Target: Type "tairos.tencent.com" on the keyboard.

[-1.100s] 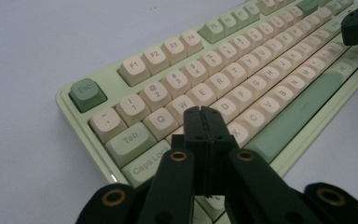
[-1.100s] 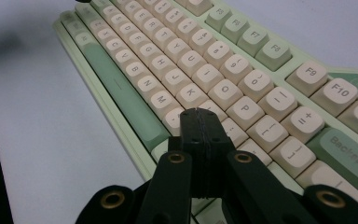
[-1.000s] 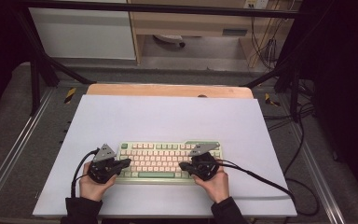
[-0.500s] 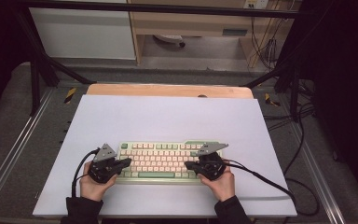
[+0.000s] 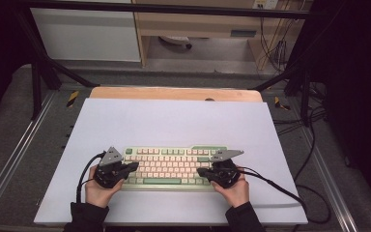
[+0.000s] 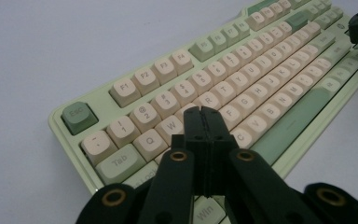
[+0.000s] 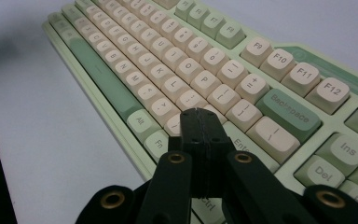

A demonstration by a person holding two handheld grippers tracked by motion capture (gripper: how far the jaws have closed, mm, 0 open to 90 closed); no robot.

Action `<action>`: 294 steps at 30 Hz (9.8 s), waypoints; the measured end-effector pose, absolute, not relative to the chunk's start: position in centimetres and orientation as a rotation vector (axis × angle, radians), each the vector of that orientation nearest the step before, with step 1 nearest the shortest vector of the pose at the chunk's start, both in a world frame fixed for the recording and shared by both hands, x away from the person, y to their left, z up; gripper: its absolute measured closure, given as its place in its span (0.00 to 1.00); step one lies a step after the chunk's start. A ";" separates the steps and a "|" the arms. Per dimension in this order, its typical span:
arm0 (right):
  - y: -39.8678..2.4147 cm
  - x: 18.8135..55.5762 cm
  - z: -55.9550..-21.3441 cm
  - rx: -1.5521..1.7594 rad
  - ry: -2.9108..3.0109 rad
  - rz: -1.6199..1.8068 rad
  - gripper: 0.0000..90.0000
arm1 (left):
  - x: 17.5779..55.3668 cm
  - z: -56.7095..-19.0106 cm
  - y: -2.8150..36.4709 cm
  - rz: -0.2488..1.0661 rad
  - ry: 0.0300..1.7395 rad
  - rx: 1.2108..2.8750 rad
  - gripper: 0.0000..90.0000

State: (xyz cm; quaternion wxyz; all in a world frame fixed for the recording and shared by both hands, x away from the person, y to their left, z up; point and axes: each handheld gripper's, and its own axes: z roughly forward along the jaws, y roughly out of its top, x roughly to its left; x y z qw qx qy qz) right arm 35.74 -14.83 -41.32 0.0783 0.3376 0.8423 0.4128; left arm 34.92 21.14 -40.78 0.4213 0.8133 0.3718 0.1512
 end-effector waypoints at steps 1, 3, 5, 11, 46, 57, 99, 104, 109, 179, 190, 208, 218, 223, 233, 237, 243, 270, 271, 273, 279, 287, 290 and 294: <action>-14.9 35.7 -41.3 1.005 2.523 1.234 1.00 | 34.9 -40.7 21.0 0.379 0.931 2.037 1.00; -14.9 35.7 -41.3 1.007 2.524 1.236 1.00 | 35.0 -40.6 20.9 0.379 0.931 2.037 1.00; -14.9 35.6 -41.4 1.008 2.523 1.237 1.00 | 35.1 -40.6 20.7 0.378 0.928 2.042 1.00; -15.0 35.6 -41.4 1.005 2.525 1.235 1.00 | 35.3 -40.4 19.9 0.378 0.919 2.046 1.00; -15.2 35.4 -41.3 1.005 2.517 1.241 1.00 | 37.8 -41.4 15.0 0.370 0.904 2.099 1.00; -15.2 35.4 -41.3 1.004 2.512 1.242 1.00 | 38.1 -42.4 14.3 0.374 0.913 2.124 1.00; -15.4 35.3 -41.2 1.007 2.508 1.248 1.00 | 36.7 -41.5 16.0 0.377 0.887 2.106 1.00; -15.4 35.4 -41.2 1.008 2.509 1.246 1.00 | 36.5 -41.3 16.6 0.379 0.893 2.099 1.00; -15.4 35.3 -41.2 1.006 2.509 1.247 1.00 | 36.4 -41.2 17.1 0.386 0.902 2.093 1.00; -15.4 35.3 -41.1 1.009 2.508 1.253 1.00 | 37.2 -42.1 18.0 0.408 0.944 2.102 1.00; -15.4 35.3 -40.9 1.005 2.506 1.267 1.00 | 36.5 -41.5 18.5 0.402 0.930 2.090 1.00; -14.0 35.3 -40.7 0.977 2.523 1.271 1.00 | 35.7 -41.7 20.1 0.397 0.946 2.077 1.00; -12.1 35.4 -40.8 0.943 2.559 1.263 1.00 | 35.0 -41.7 21.2 0.399 0.951 2.066 1.00; -10.9 35.6 -40.7 0.930 2.573 1.276 1.00 | 34.9 -41.8 21.5 0.396 0.956 2.066 1.00; -8.4 36.2 -40.9 0.908 2.588 1.278 1.00 | 34.8 -41.8 22.1 0.399 0.966 2.055 1.00; -7.3 36.4 -41.2 0.902 2.596 1.273 1.00 | 34.8 -41.9 22.2 0.401 0.968 2.056 1.00; -6.2 36.8 -41.6 0.896 2.607 1.264 1.00 | 34.8 -41.9 22.3 0.400 0.970 2.052 1.00; -5.2 37.2 -43.2 0.906 2.623 1.249 1.00 | 34.9 -42.0 22.3 0.400 0.972 2.054 1.00; -5.2 37.2 -43.2 0.903 2.623 1.246 1.00 | 34.9 -42.0 22.3 0.400 0.972 2.053 1.00; -5.3 37.2 -43.1 0.903 2.623 1.248 1.00 | 34.9 -42.0 22.3 0.400 0.973 2.053 1.00; -5.8 37.1 -42.2 0.893 2.610 1.266 1.00 | 34.8 -41.9 22.3 0.401 0.971 2.047 1.00; -6.5 37.0 -41.2 0.893 2.599 1.248 1.00 | 34.8 -41.8 22.3 0.402 0.966 2.046 1.00; -6.9 37.1 -41.0 0.900 2.595 1.246 1.00 | 34.7 -41.8 22.3 0.401 0.965 2.045 1.00; -7.7 37.1 -40.9 0.905 2.587 1.246 1.00 | 34.7 -41.7 22.3 0.402 0.965 2.044 1.00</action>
